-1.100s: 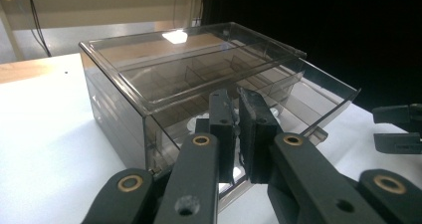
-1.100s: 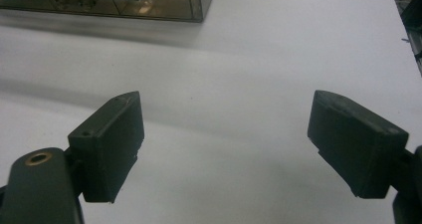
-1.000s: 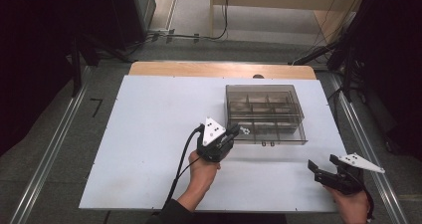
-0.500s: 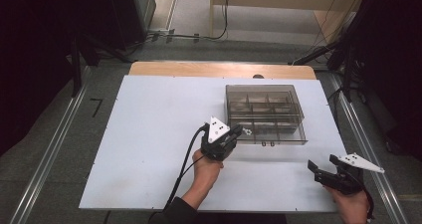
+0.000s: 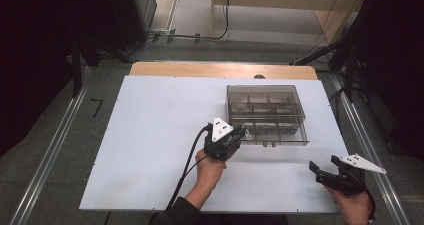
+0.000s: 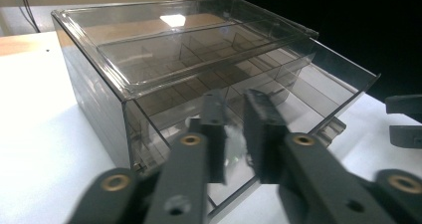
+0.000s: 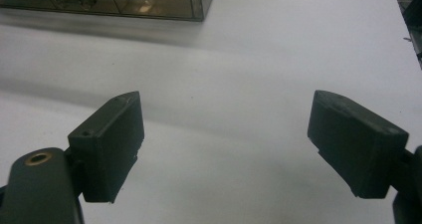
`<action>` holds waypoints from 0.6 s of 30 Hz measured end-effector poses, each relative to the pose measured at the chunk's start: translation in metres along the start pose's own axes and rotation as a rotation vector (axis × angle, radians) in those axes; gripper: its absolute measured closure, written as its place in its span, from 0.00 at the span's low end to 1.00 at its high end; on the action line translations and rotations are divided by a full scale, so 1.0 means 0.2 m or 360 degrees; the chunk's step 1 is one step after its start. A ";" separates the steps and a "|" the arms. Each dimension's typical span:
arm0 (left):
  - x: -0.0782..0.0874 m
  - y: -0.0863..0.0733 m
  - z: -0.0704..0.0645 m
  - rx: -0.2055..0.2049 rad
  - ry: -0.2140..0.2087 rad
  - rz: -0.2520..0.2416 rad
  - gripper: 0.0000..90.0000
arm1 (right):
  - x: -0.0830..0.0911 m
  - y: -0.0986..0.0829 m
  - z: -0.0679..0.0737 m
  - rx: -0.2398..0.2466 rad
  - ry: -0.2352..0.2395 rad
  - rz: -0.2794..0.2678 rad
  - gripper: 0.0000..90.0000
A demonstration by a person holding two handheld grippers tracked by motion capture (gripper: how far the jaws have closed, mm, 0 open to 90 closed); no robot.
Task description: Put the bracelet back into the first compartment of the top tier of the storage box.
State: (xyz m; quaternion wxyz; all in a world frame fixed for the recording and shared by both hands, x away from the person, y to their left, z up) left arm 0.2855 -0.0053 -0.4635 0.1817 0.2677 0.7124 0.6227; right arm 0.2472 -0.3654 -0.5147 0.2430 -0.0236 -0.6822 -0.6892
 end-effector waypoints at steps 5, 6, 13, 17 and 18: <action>0.01 0.00 0.00 0.0002 -0.0008 0.0005 0.75 | 0.00 0.00 0.00 -0.0001 0.0001 0.0001 0.15; 0.01 0.00 0.00 -0.0003 -0.0010 0.0005 0.74 | 0.00 0.00 0.00 0.0000 0.0001 0.0001 0.15; 0.04 0.03 0.00 -0.0017 0.0009 -0.0004 0.64 | 0.00 0.00 0.00 0.0001 -0.0001 0.0001 0.15; 0.07 0.03 0.01 -0.0017 0.0045 0.0002 0.52 | 0.00 0.00 0.00 0.0001 -0.0001 0.0000 0.15; 0.07 0.03 0.01 -0.0014 0.0055 0.0001 0.50 | 0.00 0.00 0.00 0.0003 -0.0001 0.0000 0.15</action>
Point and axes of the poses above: each handheld gripper's, and its own axes: x roughly backward along the jaws, y roughly out of its top, z roughly to its left, the point moved 1 cm from there along -x, roughly forward along the jaws, and after that the axes turned 15 degrees about -z, right-handed, at the moved point
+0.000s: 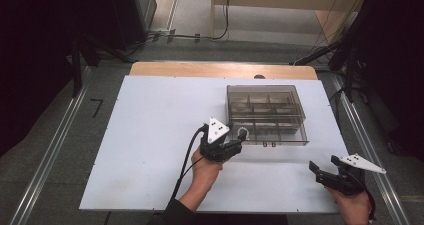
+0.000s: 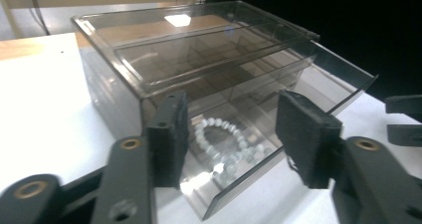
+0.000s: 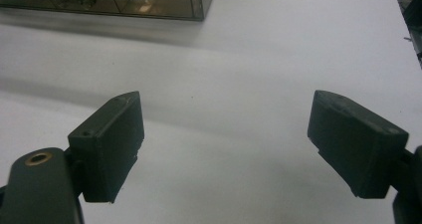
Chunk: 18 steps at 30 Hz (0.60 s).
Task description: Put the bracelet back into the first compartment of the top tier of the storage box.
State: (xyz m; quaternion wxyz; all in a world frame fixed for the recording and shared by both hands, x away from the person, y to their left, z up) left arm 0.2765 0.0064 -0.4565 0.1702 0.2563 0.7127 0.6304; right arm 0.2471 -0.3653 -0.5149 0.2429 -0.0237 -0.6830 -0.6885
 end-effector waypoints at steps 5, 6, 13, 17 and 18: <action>0.04 0.00 0.02 0.0000 0.0038 -0.0001 0.45 | 0.00 0.00 0.00 -0.0002 -0.0001 0.0001 0.15; 0.05 0.00 0.03 -0.0007 0.0049 0.0001 0.43 | 0.00 0.00 0.00 -0.0001 -0.0001 0.0002 0.15; 0.14 -0.02 0.07 0.0023 0.0089 -0.0001 0.34 | 0.00 0.00 0.00 0.0001 -0.0003 0.0002 0.15; 0.20 -0.02 0.11 0.0028 0.0119 -0.0010 0.32 | 0.00 0.00 0.00 0.0000 -0.0004 0.0004 0.15; 0.22 -0.02 0.12 0.0027 0.0131 -0.0013 0.31 | 0.00 0.00 0.00 0.0002 -0.0004 0.0004 0.15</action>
Point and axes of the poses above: each handheld gripper's, and its own axes: x roughly backward along the jaws, y roughly out of its top, z roughly to its left, the point moved 1 cm from there along -x, roughly forward along the jaws, and after that the axes turned 15 degrees about -z, right-handed, at the moved point
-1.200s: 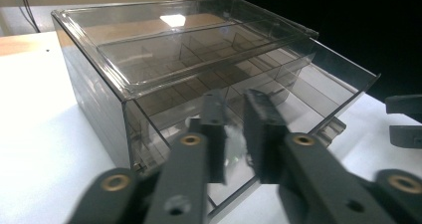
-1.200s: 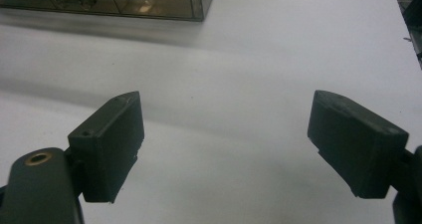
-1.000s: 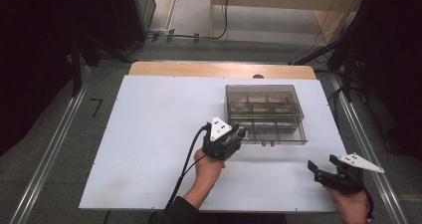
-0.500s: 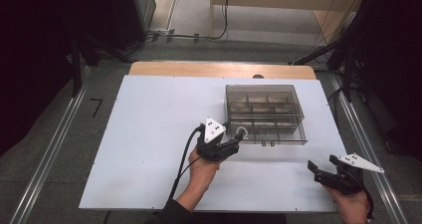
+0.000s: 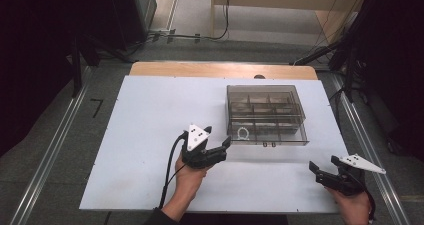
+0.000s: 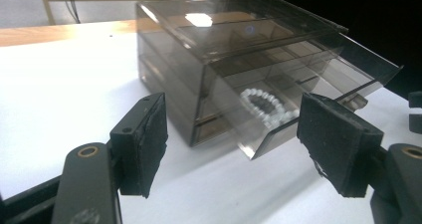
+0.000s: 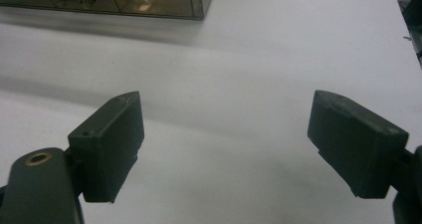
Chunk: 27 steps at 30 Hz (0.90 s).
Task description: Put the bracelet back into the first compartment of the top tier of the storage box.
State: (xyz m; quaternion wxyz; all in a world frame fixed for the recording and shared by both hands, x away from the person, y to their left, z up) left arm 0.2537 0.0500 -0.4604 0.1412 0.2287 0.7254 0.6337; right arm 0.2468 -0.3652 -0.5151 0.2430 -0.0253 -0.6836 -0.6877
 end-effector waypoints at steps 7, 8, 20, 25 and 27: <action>0.10 -0.02 0.08 -0.0013 0.0050 -0.0006 0.30 | 0.00 0.00 0.00 -0.0001 0.0000 0.0001 0.15; 0.12 -0.02 0.09 -0.0009 0.0061 -0.0005 0.30 | 0.00 0.00 0.00 -0.0004 -0.0004 0.0001 0.15; 0.33 -0.06 0.30 0.0012 0.0223 0.0005 0.29 | 0.00 0.00 0.00 -0.0007 -0.0004 0.0006 0.15; 0.41 -0.07 0.36 0.0018 0.0272 0.0006 0.29 | 0.00 0.00 0.00 -0.0007 -0.0006 0.0004 0.15; 0.43 -0.08 0.38 0.0021 0.0291 0.0004 0.29 | 0.00 0.00 0.00 -0.0006 -0.0006 0.0005 0.15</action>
Point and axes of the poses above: each handheld gripper's, and its own axes: x roughly backward along the jaws, y roughly out of its top, z roughly to its left, the point moved 1 cm from there along -x, roughly forward along the jaws, and after that the axes turned 15 degrees about -z, right-handed, at the moved point
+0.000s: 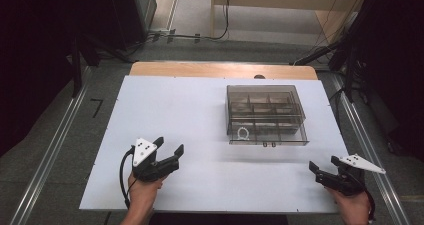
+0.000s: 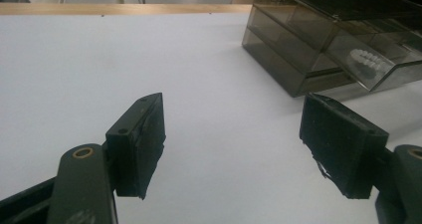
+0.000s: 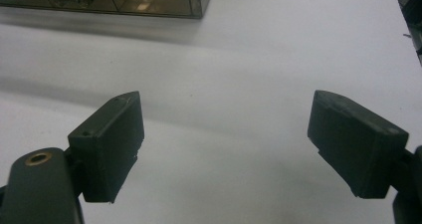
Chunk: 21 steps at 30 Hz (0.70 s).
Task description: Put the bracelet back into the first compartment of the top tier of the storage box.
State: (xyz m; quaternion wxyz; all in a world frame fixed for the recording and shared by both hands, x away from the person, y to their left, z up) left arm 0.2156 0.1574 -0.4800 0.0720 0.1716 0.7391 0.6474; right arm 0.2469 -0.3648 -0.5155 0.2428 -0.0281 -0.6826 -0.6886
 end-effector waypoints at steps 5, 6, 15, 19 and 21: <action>0.04 -0.03 0.03 -0.0007 0.0020 0.0027 0.29 | 0.00 0.00 0.00 -0.0003 -0.0002 0.0001 0.15; 0.05 -0.04 0.03 -0.0004 0.0023 0.0025 0.29 | 0.00 0.00 0.00 -0.0005 -0.0003 0.0001 0.15; 0.14 -0.06 0.10 0.0015 0.0072 0.0034 0.28 | 0.01 0.00 0.00 -0.0005 -0.0005 -0.0002 0.15; 0.20 -0.08 0.17 0.0036 0.0121 0.0043 0.28 | 0.01 0.00 -0.01 -0.0011 -0.0003 -0.0003 0.15; 0.23 -0.09 0.20 0.0049 0.0153 0.0052 0.29 | 0.01 0.00 0.00 -0.0012 -0.0005 -0.0002 0.15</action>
Point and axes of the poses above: each handheld gripper's, and its own axes: x roughly backward along the jaws, y roughly out of its top, z roughly to its left, the point moved 1 cm from there along -x, roughly forward along the jaws, and after that the axes turned 15 degrees about -z, right-handed, at the moved point
